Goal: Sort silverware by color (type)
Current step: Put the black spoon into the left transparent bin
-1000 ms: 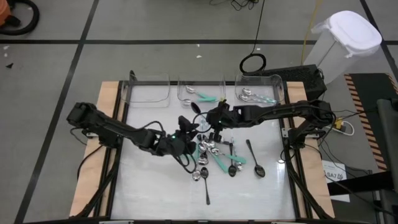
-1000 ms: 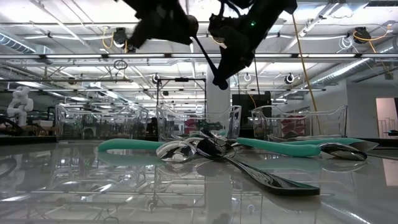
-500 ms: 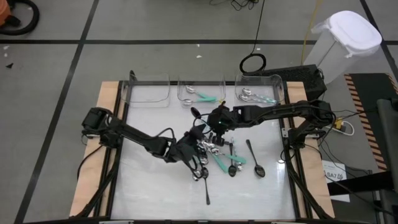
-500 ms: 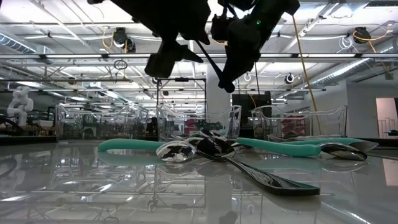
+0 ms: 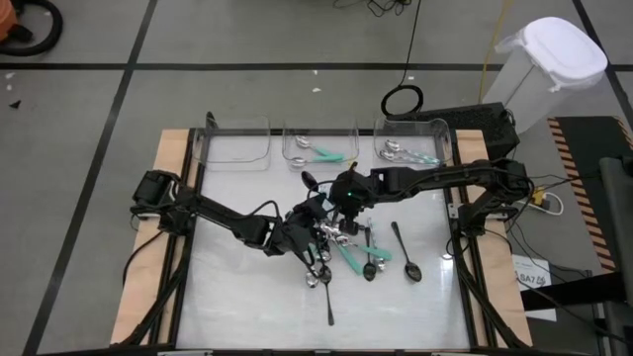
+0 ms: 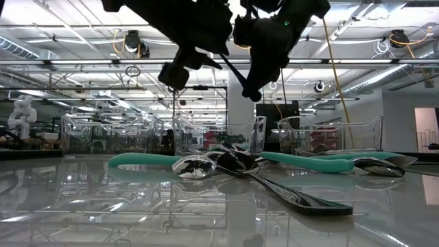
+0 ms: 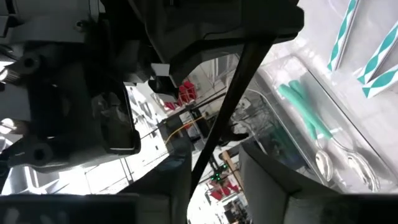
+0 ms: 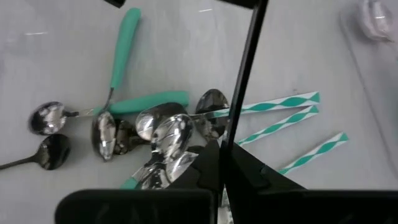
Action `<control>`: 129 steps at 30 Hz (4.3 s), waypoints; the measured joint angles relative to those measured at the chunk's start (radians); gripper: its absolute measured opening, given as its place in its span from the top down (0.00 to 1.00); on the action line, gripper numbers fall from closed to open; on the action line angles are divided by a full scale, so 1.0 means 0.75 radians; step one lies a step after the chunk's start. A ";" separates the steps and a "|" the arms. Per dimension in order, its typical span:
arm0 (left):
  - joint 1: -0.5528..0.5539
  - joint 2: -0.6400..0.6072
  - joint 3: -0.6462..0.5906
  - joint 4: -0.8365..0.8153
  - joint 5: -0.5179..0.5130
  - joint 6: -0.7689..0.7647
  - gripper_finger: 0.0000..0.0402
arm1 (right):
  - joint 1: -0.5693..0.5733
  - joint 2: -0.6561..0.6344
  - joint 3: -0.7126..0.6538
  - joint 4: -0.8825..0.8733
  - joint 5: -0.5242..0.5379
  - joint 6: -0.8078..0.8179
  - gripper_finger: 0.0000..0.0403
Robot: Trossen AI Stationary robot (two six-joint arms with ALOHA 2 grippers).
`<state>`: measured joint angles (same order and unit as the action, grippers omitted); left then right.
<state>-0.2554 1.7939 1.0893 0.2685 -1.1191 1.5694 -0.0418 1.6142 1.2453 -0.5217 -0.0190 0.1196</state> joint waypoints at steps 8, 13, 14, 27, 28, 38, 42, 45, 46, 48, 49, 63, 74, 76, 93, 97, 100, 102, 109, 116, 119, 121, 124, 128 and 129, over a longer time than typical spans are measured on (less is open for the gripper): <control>0.002 0.000 0.000 0.000 -0.001 0.009 0.82 | 0.004 0.000 0.000 -0.006 -0.011 0.004 0.98; 0.005 0.000 0.000 -0.007 -0.005 0.017 0.89 | 0.004 0.001 0.000 -0.012 -0.012 0.004 0.98; 0.006 0.000 0.000 -0.012 -0.005 0.025 0.90 | 0.004 0.001 0.000 -0.014 -0.012 0.004 0.98; 0.031 0.000 0.000 -0.009 0.035 0.033 0.81 | 0.006 0.000 0.000 -0.034 -0.022 -0.011 0.98; 0.033 0.000 0.000 -0.008 0.036 0.034 0.82 | 0.006 0.001 0.000 -0.034 -0.019 -0.011 0.98; 0.021 0.000 -0.005 -0.059 0.018 -0.022 0.97 | 0.008 -0.003 0.000 -0.046 0.010 -0.019 0.95; 0.029 -0.003 0.001 -0.024 0.004 -0.108 0.97 | 0.008 -0.002 0.001 -0.025 0.019 -0.028 0.89; 0.042 -0.004 0.001 -0.030 -0.012 -0.135 0.97 | 0.008 -0.002 0.001 -0.033 0.024 -0.046 0.82; 0.046 -0.009 0.001 -0.036 -0.020 -0.141 0.97 | 0.007 -0.002 0.001 -0.035 0.025 -0.052 0.80; 0.061 -0.014 0.001 -0.036 -0.037 -0.152 0.97 | 0.003 -0.007 0.001 -0.050 0.032 -0.068 0.75; 0.070 -0.021 0.001 -0.037 -0.045 -0.156 0.97 | 0.000 -0.012 0.001 -0.058 0.042 -0.073 0.73; 0.342 -0.301 0.000 -0.783 -0.107 -0.916 0.97 | -0.002 -0.279 0.001 -0.275 0.447 -0.030 0.58; 0.622 -0.413 0.001 -1.380 -0.082 -1.615 0.97 | 0.060 -0.306 0.000 -0.318 0.484 0.041 0.58; 0.635 -0.412 0.001 -1.503 -0.080 -1.701 0.97 | 0.077 -0.305 0.000 -0.320 0.485 0.053 0.58; 0.670 -0.400 -0.001 -1.824 0.037 -2.046 0.97 | 0.222 -0.310 0.000 -0.324 0.484 0.069 0.57; 0.555 -0.399 -0.001 -1.824 0.030 -2.051 0.97 | 0.255 -0.309 -0.001 -0.296 0.536 0.078 0.57; 0.428 -0.399 -0.001 -1.823 -0.051 -2.054 0.97 | 0.260 -0.311 -0.066 -0.047 0.687 0.024 0.57; 0.336 -0.399 -0.001 -1.822 -0.123 -2.076 0.97 | 0.249 -0.309 -0.147 0.179 0.724 -0.053 0.57; 0.071 -0.399 -0.001 -1.823 -0.405 -2.093 0.97 | 0.179 -0.309 -0.362 0.884 0.614 -0.298 0.57; -0.054 -0.399 -0.001 -1.822 -0.602 -2.115 0.97 | 0.107 -0.273 -0.417 1.299 0.356 -0.496 0.57; -0.059 -0.399 -0.001 -1.819 -0.603 -2.123 0.97 | 0.070 -0.225 -0.417 1.434 0.294 -0.532 0.57; -0.058 -0.399 -0.001 -1.818 -0.604 -2.131 0.97 | 0.047 -0.187 -0.417 1.518 0.293 -0.556 0.57; -0.058 -0.399 -0.001 -1.818 -0.604 -2.126 0.97 | 0.012 -0.140 -0.417 1.646 0.287 -0.584 0.57; -0.058 -0.399 -0.001 -1.818 -0.604 -2.125 0.97 | -0.051 -0.106 -0.400 1.700 0.191 -0.596 0.57; -0.058 -0.399 -0.001 -1.818 -0.604 -2.125 0.97 | -0.066 -0.104 -0.391 1.697 0.158 -0.589 0.57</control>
<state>-0.2989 1.4944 1.0889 -1.0946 -1.5719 -0.0242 -0.0913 1.5363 0.9520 0.7508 0.0994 -0.3223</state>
